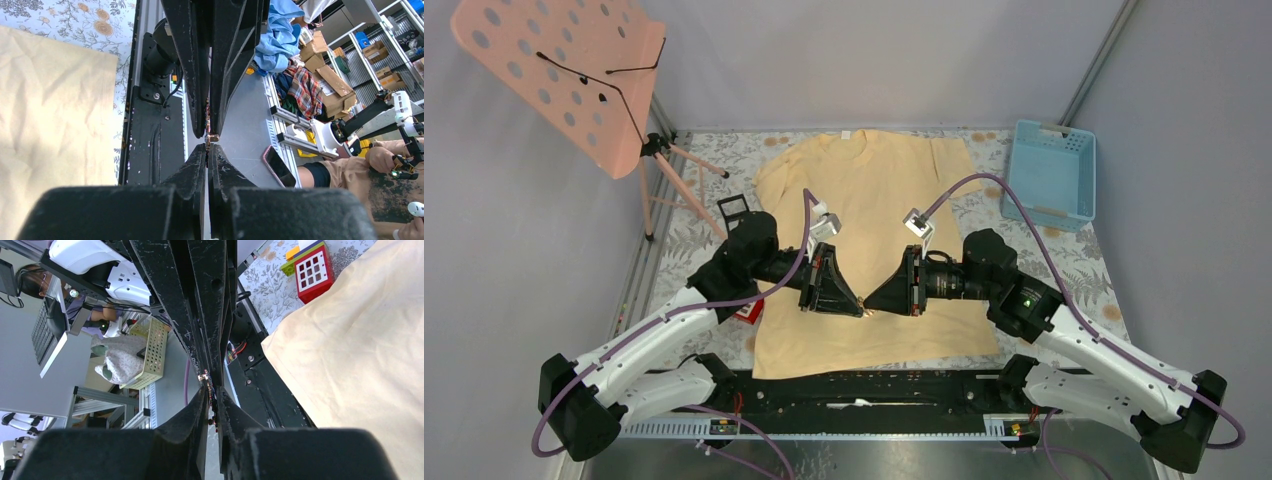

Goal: Pin the brooch onto the clothing

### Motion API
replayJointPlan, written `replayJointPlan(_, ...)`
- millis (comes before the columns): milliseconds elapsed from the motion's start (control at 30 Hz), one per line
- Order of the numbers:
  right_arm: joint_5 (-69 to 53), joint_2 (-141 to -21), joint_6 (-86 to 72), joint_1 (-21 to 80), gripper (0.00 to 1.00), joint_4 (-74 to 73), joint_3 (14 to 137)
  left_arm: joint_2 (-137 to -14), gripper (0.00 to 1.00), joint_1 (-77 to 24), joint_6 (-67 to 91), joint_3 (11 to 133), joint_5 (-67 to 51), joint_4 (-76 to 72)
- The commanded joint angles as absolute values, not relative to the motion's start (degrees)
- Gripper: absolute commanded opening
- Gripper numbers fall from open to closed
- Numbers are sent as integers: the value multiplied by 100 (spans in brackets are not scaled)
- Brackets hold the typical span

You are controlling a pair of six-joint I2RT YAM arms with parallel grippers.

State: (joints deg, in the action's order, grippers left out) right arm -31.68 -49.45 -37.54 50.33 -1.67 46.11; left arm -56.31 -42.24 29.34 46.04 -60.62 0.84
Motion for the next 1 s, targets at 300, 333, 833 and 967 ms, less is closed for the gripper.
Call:
replayJointPlan(300, -3291, -4960, -3681, 5098, 24, -140, 4664, -5564, 0, -4263, 2804, 4887, -6023, -337)
replayJointPlan(333, -3295, -4933, -3712, 5098, 25, -79, 4631, -5563, 0, -4263, 2804, 4887, -6021, -334)
replayJointPlan(833, -2118, -3919, -3599, 5098, 80, 45, 4449, -5530, 0, -4263, 2636, 4935, -5795, -115)
replayJointPlan(967, -1672, -3627, -3504, 5098, 82, -304, 4444, -5521, 0, -4263, 2410, 5030, -5369, 322)
